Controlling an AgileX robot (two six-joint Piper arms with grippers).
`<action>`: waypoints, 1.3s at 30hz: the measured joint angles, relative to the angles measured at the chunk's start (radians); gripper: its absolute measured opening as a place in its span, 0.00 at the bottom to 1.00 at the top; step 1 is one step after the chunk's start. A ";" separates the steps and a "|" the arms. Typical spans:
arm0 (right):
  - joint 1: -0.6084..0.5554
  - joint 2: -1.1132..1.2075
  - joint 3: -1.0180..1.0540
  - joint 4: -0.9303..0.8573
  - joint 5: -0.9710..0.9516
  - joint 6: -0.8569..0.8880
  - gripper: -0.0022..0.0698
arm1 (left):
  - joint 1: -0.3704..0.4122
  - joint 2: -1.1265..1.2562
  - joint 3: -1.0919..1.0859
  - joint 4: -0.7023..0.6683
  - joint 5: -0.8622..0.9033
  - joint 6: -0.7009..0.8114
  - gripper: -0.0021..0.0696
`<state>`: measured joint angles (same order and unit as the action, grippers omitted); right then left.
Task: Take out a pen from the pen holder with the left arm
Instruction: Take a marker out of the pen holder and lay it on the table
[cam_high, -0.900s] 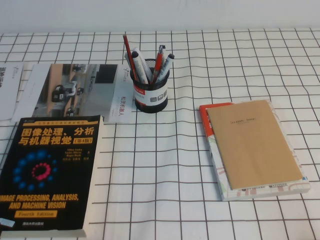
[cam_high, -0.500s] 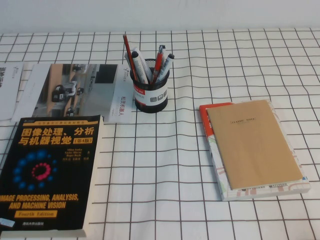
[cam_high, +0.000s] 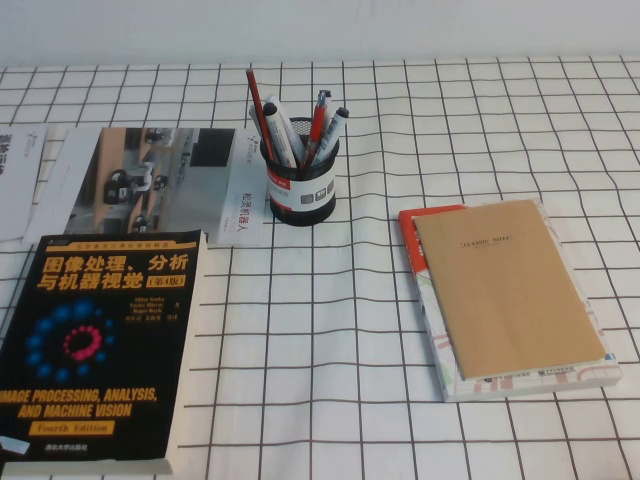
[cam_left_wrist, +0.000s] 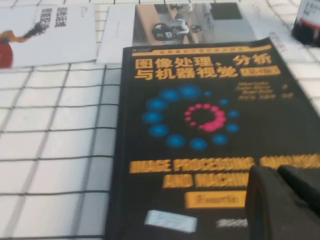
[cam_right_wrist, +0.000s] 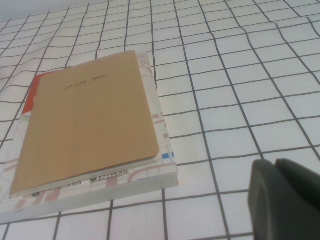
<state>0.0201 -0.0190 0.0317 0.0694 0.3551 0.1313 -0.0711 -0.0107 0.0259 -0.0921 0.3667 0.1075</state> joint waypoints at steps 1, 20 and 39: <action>0.000 0.000 0.000 0.000 0.000 0.000 0.01 | 0.000 0.000 0.002 -0.026 -0.006 -0.016 0.03; 0.000 0.000 0.000 0.000 0.000 0.000 0.01 | 0.000 0.000 0.002 -0.620 -0.504 -0.229 0.03; 0.000 0.000 0.000 0.000 0.000 0.000 0.01 | 0.000 0.315 -0.348 -0.599 -0.147 0.196 0.03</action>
<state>0.0201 -0.0190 0.0317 0.0694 0.3551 0.1313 -0.0711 0.3048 -0.3223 -0.6911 0.2199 0.3034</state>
